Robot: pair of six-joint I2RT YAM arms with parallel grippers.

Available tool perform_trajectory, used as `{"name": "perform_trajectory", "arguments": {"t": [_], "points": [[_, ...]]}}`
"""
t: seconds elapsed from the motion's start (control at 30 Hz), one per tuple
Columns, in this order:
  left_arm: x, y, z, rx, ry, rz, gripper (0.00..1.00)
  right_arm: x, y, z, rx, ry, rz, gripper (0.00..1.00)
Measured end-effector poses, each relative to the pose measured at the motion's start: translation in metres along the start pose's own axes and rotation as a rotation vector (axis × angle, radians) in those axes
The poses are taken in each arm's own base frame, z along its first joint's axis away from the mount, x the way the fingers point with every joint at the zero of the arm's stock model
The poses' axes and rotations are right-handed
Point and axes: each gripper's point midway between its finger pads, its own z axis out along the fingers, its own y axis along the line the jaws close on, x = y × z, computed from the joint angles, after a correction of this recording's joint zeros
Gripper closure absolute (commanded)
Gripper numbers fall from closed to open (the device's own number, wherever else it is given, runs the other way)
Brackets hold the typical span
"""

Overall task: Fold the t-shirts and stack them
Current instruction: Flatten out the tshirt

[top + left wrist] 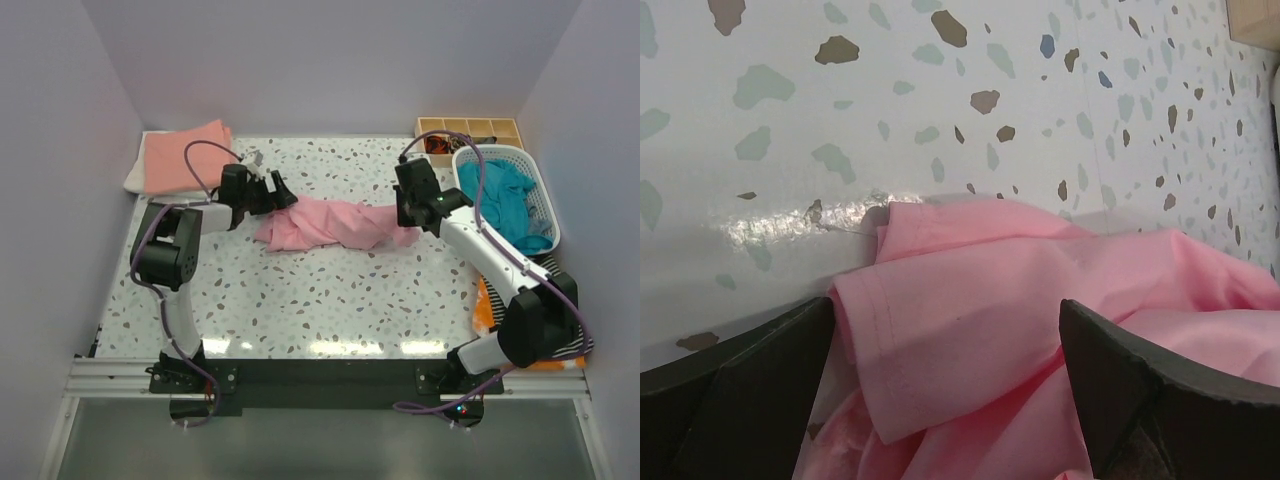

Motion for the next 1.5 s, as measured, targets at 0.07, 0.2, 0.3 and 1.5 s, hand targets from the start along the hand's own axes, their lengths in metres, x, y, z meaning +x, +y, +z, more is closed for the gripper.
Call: {"name": "perform_trajectory", "arguments": {"t": [0.07,0.2,0.3,1.5], "points": [[0.000,0.001,0.001,-0.002,0.001,0.000,0.07,0.001,0.000,0.001,0.001,0.004,-0.003,1.00],[-0.001,0.003,0.004,-0.009,-0.001,0.002,0.46,0.003,0.000,0.004,0.007,0.012,-0.010,1.00],[0.000,0.005,0.004,-0.019,0.001,-0.003,0.90,0.003,0.000,0.004,0.008,0.012,-0.010,1.00],[-0.117,-0.231,-0.465,0.096,-0.689,0.345,1.00,-0.073,-0.050,-0.312,-0.408,-0.649,0.166,0.94]]}}
